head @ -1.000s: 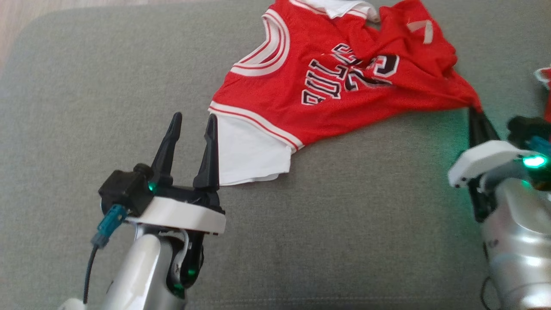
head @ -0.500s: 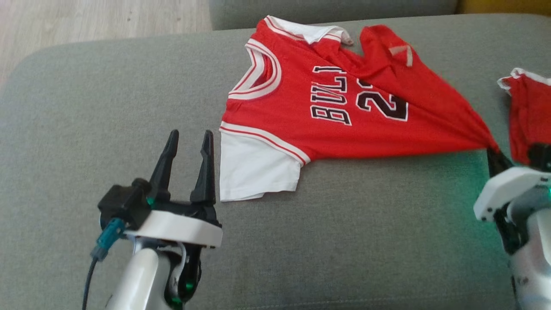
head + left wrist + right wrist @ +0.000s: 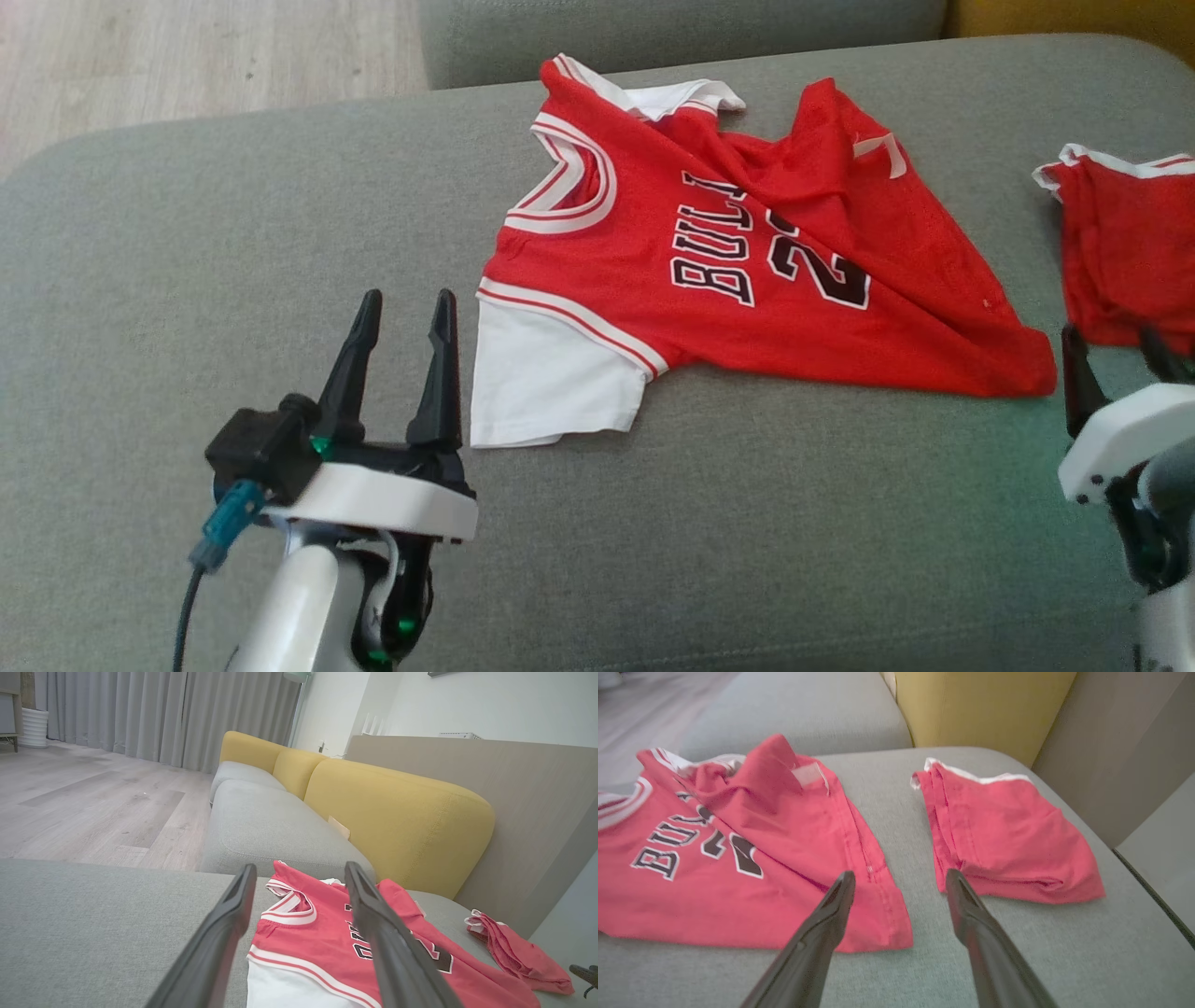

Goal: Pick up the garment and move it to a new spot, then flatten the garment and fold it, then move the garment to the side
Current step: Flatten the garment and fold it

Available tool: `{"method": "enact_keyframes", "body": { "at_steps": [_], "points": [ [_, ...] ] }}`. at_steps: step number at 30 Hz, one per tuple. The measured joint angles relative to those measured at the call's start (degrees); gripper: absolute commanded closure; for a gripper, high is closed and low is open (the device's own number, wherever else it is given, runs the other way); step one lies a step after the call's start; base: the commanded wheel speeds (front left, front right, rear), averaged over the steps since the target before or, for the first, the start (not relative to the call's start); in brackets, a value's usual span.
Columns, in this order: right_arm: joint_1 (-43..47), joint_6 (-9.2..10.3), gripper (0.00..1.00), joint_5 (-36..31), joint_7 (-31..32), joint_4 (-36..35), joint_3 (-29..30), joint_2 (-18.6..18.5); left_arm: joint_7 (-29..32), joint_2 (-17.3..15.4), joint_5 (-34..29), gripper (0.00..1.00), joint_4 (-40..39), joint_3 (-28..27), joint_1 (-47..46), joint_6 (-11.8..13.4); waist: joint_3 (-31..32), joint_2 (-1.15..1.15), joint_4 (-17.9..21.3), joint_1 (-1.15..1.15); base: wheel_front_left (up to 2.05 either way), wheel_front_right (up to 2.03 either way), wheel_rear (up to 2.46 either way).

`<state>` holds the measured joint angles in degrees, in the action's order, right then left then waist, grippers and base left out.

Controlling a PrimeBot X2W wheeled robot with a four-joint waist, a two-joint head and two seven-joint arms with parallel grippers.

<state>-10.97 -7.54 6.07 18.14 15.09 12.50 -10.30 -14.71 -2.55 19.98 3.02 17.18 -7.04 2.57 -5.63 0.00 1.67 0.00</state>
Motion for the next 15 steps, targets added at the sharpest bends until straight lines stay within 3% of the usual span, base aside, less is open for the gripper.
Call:
{"method": "enact_keyframes", "body": {
  "at_steps": [8,15],
  "points": [
    [3.69,0.00,0.00,0.08,-7.36,-8.47,-1.35,4.98,0.00,0.00,-0.12,0.00,-0.02,-1.00,0.06,-0.05,0.51,0.00,1.51,0.00,0.00,0.00,0.00],
    [9.34,0.00,0.00,2.93,-12.70,-9.29,-7.06,7.59,0.00,-0.01,-0.86,0.00,-0.09,-1.13,0.88,-0.53,0.03,0.00,3.19,0.00,0.00,0.00,0.00]
  ]
}}
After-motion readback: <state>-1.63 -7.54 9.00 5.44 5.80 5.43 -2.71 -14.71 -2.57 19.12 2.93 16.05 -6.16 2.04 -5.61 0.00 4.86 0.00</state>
